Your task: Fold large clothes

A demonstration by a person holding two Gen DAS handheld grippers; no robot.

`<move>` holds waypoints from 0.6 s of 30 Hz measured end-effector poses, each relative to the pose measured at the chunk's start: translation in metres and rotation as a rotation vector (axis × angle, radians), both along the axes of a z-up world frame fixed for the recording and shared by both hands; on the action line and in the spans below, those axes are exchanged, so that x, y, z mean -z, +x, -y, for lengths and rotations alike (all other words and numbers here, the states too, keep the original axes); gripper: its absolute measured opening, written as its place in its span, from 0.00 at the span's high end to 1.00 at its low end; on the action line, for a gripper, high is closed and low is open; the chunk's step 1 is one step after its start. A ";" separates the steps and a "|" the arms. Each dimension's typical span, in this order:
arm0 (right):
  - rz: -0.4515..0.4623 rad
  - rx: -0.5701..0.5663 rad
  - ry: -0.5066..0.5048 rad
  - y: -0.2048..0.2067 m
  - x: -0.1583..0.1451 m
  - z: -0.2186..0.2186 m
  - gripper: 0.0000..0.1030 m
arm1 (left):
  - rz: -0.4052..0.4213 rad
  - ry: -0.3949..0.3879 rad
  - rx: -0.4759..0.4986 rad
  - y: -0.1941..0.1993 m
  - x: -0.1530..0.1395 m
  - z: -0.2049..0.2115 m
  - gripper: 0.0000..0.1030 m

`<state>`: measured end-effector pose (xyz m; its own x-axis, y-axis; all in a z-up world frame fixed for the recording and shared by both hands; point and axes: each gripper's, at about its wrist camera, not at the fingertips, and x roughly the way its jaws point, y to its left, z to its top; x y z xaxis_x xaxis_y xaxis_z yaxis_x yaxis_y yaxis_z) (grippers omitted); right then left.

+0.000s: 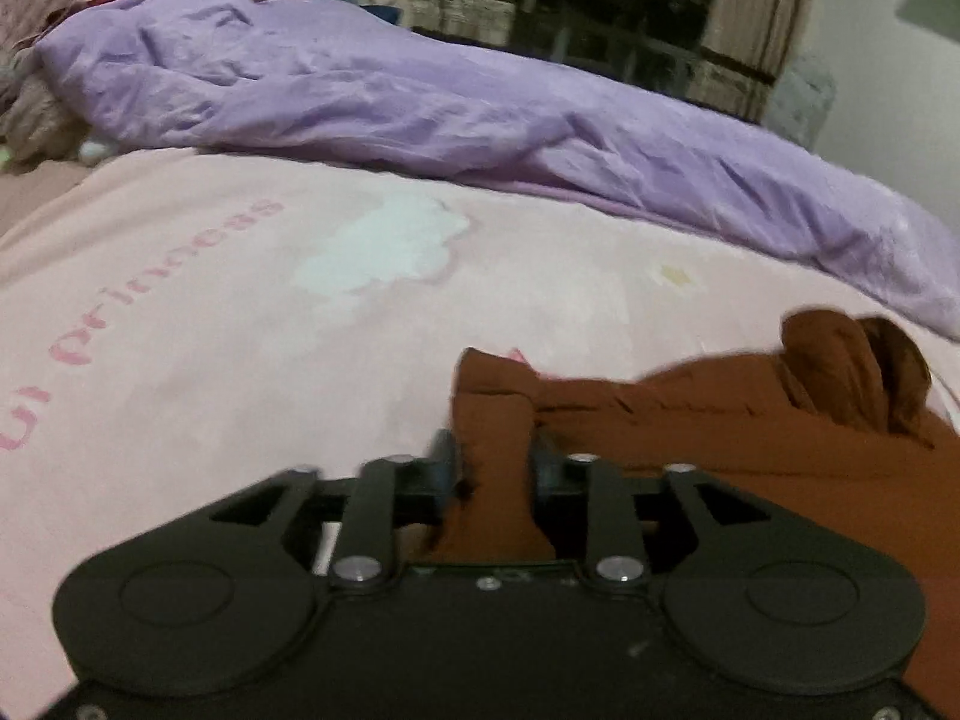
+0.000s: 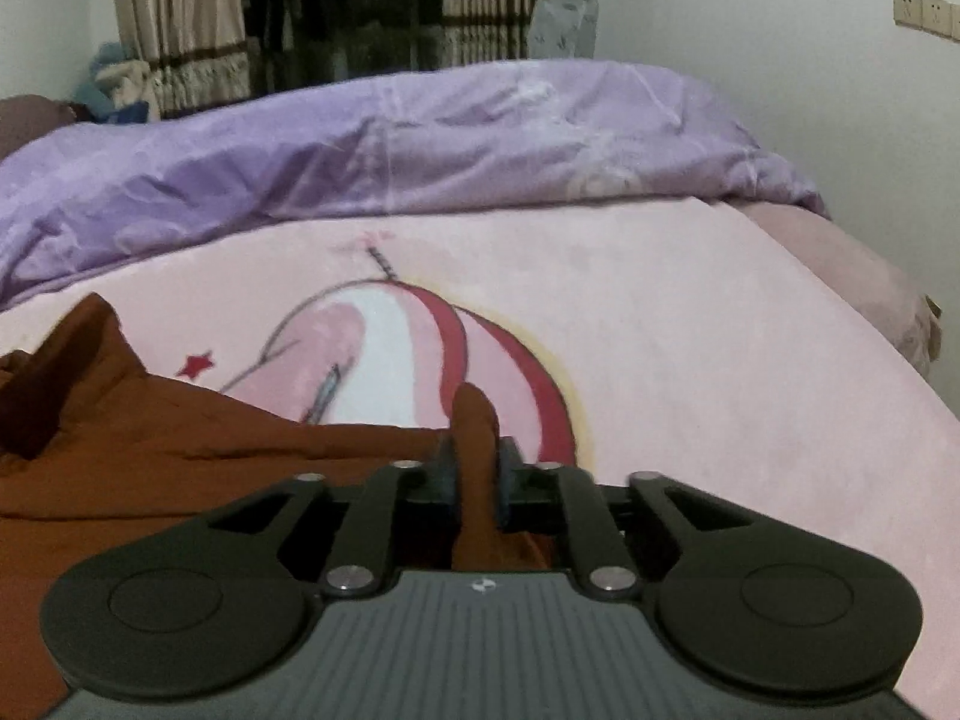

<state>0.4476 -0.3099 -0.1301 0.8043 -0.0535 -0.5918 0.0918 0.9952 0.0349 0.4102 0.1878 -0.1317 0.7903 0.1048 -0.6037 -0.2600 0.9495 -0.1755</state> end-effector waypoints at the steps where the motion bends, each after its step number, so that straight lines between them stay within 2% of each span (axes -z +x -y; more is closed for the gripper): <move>1: -0.003 0.020 0.012 0.000 -0.001 0.004 0.55 | -0.002 0.018 -0.020 0.000 -0.003 -0.001 0.44; 2: -0.007 0.044 0.018 -0.001 -0.003 0.008 0.37 | -0.007 0.046 -0.041 -0.001 -0.006 -0.001 0.38; 4: 0.029 0.123 0.048 -0.009 -0.015 0.023 0.18 | 0.007 0.089 -0.067 -0.007 -0.019 0.000 0.24; 5: 0.059 0.146 0.069 -0.013 -0.020 0.030 0.14 | 0.024 0.103 -0.083 -0.012 -0.028 -0.001 0.20; 7: 0.141 0.220 0.095 -0.029 -0.037 0.045 0.14 | 0.084 0.129 -0.110 -0.028 -0.050 0.002 0.02; 8: 0.177 0.269 0.072 -0.037 -0.046 0.048 0.23 | 0.115 0.135 -0.113 -0.035 -0.061 0.005 0.00; 11: 0.266 0.281 0.024 -0.062 -0.069 0.039 0.27 | 0.168 0.136 -0.075 -0.050 -0.088 0.023 0.00; 14: 0.303 0.111 0.085 -0.084 -0.087 0.004 0.27 | 0.170 0.122 -0.031 -0.049 -0.097 0.055 0.00; 16: 0.283 -0.016 0.150 -0.095 -0.087 -0.032 0.27 | 0.172 0.078 0.018 -0.042 -0.094 0.077 0.00; 18: 0.248 -0.118 0.157 -0.100 -0.079 -0.069 0.27 | 0.146 0.052 0.074 -0.033 -0.083 0.101 0.00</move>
<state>0.3477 -0.2407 -0.0514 0.9203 0.1251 -0.3707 -0.0542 0.9792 0.1957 0.3773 0.0868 -0.0482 0.8761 0.0712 -0.4769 -0.1641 0.9740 -0.1561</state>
